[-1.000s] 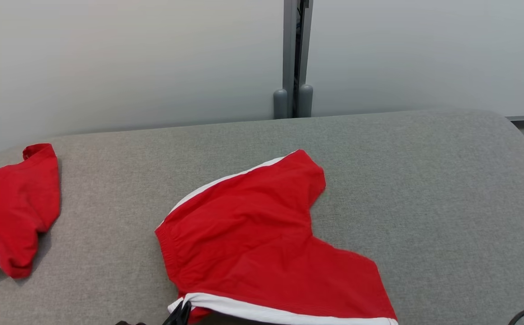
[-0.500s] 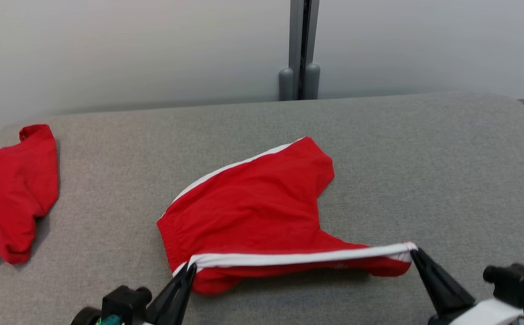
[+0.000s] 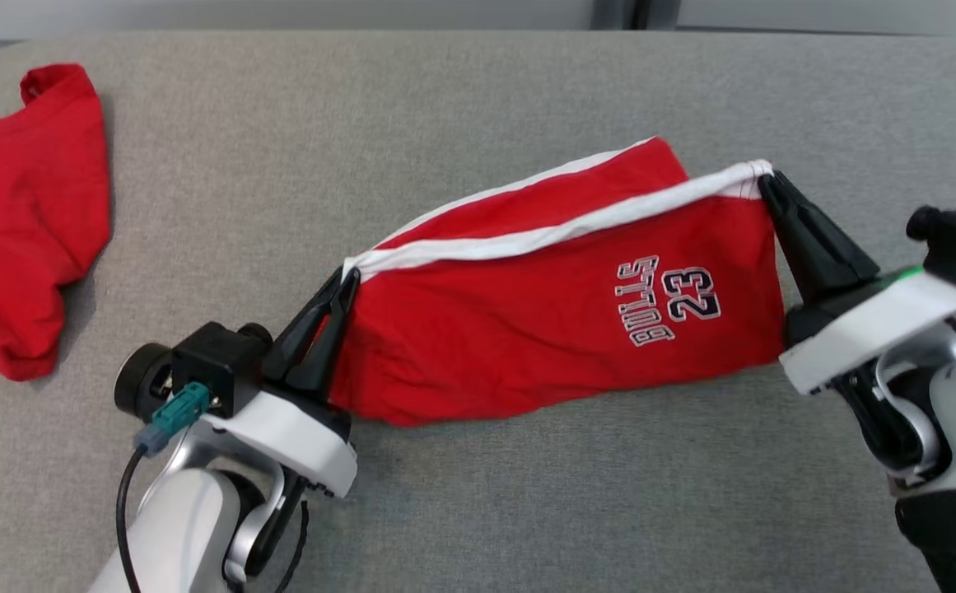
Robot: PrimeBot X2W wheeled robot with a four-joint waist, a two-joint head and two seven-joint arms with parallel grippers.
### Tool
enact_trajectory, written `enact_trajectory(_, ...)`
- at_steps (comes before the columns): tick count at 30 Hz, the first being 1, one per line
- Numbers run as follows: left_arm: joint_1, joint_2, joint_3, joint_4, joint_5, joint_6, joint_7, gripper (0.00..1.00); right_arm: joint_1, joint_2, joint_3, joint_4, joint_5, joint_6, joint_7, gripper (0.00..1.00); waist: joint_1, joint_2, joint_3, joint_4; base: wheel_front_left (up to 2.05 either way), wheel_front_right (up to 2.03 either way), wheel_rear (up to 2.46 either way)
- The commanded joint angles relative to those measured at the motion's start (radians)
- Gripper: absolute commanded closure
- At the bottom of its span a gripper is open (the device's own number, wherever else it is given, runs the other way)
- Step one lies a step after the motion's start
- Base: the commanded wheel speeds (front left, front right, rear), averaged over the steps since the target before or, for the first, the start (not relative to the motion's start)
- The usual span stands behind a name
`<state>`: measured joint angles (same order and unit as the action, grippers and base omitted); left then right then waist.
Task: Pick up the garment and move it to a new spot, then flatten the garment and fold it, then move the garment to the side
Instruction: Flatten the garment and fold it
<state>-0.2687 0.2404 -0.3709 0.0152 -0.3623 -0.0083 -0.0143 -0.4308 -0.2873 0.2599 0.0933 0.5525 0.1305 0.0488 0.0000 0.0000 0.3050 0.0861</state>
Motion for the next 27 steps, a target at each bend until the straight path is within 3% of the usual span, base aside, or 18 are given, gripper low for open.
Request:
enact_trajectory(1, -0.04, -0.003, 0.005, 0.024, -0.003, -0.01, -0.013, 1.0, -0.053, -0.016, 0.02, 0.038, 0.006, 0.001, -0.013, 1.0, 0.0, 0.0, 0.067, 0.056, 0.0, 0.0, 0.0)
enact_trajectory(8, -0.145, -0.037, -0.011, 0.142, -0.01, -0.037, -0.046, 1.0, -0.266, -0.04, 0.123, 0.252, 0.076, 0.001, -0.061, 1.0, 0.0, 0.0, 0.124, 0.103, 0.0, 0.0, 0.0)
enact_trajectory(15, -0.202, -0.062, -0.026, 0.231, -0.015, -0.05, -0.079, 1.0, -0.368, -0.047, 0.204, 0.434, 0.119, 0.001, -0.122, 1.0, 0.0, 0.0, 0.15, 0.124, 0.0, 0.0, 0.0)
enact_trajectory(23, -0.228, -0.077, -0.033, 0.296, -0.022, -0.056, -0.103, 1.0, -0.422, -0.052, 0.285, 0.535, 0.156, 0.0, -0.181, 1.0, 0.0, 0.0, 0.154, 0.119, 0.0, 0.0, 0.0)
enact_trajectory(25, -0.235, -0.083, -0.029, 0.305, -0.029, -0.058, -0.118, 0.71, -0.433, -0.056, 0.308, 0.556, 0.156, 0.0, -0.203, 0.97, 0.0, 0.0, 0.152, 0.117, 0.0, 0.0, 0.0)
enact_trajectory(26, -0.236, -0.083, -0.031, 0.313, -0.028, -0.057, -0.122, 0.31, -0.436, -0.056, 0.318, 0.565, 0.162, 0.0, -0.214, 0.69, 0.0, 0.0, 0.148, 0.116, 0.0, 0.0, 0.0)
enact_trajectory(27, -0.236, -0.083, -0.032, 0.32, -0.027, -0.055, -0.127, 0.0, -0.439, -0.057, 0.325, 0.574, 0.16, 0.001, -0.228, 0.3, 0.0, 0.0, 0.144, 0.114, 0.0, 0.0, 0.0)
